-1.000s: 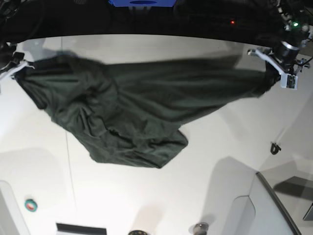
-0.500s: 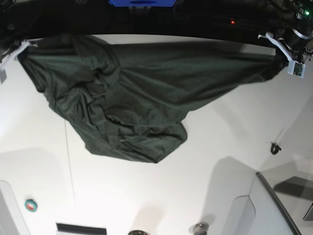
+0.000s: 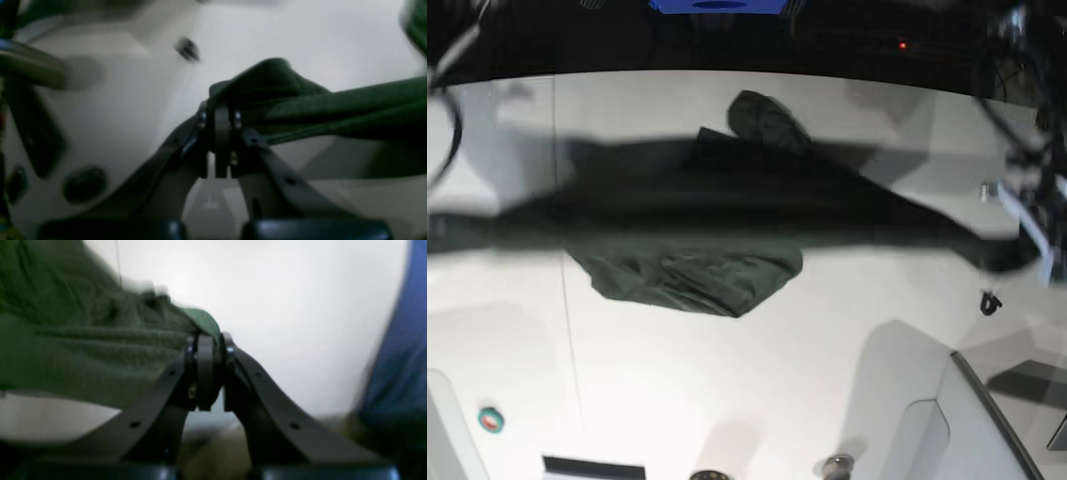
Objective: Layout the t-shirt on the table in an organized manner, then fold the t-shirt properly
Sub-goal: 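Lift the shirt with both grippers, stretch it, and lay it flat, then open both grippers and raise them off the shirt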
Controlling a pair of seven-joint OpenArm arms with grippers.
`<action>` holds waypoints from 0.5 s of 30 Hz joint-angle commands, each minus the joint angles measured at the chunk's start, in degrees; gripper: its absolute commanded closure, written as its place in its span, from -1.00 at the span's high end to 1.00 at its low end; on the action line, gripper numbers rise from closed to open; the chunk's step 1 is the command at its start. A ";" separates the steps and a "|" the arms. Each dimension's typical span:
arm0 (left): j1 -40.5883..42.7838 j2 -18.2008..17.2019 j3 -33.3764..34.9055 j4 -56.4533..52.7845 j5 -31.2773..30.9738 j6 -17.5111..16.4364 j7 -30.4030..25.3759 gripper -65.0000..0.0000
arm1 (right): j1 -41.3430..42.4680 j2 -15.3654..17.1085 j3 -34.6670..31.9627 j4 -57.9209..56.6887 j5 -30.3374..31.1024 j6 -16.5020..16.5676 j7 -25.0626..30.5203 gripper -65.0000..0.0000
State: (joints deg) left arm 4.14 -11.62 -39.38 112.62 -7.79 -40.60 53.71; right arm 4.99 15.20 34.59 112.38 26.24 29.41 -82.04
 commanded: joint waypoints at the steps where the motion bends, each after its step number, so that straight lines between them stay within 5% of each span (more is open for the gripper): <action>1: -5.15 -0.82 1.53 0.92 -0.52 0.60 0.31 -1.00 | 5.51 1.90 -2.72 -1.92 0.71 -0.27 2.04 -0.88; 2: -9.81 -0.47 3.64 -0.05 -0.52 1.35 2.33 -1.00 | 10.43 2.78 -5.80 -6.05 0.62 -0.88 2.08 -0.87; 5: -20.27 2.69 10.67 -7.96 0.19 11.46 2.77 -1.00 | 23.97 3.66 -17.84 -27.76 0.44 -2.38 10.61 -0.64; 8: -25.90 4.89 18.41 -21.85 6.34 22.01 -4.70 -1.00 | 35.14 5.50 -35.07 -54.05 -2.11 -2.38 24.59 0.28; 9: -26.08 5.68 19.81 -25.63 8.63 24.56 -8.83 -0.77 | 37.86 5.68 -40.00 -61.61 -2.37 -2.38 28.90 0.48; 13: -26.08 8.32 17.44 -34.60 10.47 26.67 -20.79 0.84 | 40.15 5.50 -43.86 -70.66 -2.46 -2.29 35.58 0.52; 15: -24.23 9.11 16.21 -33.37 9.95 26.67 -21.41 1.00 | 36.54 5.94 -39.29 -65.48 -2.55 -2.29 34.61 0.52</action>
State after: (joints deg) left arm -18.50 -2.33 -23.35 77.71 2.98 -13.93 34.20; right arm 39.27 20.34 -4.93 45.89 22.70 27.20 -48.49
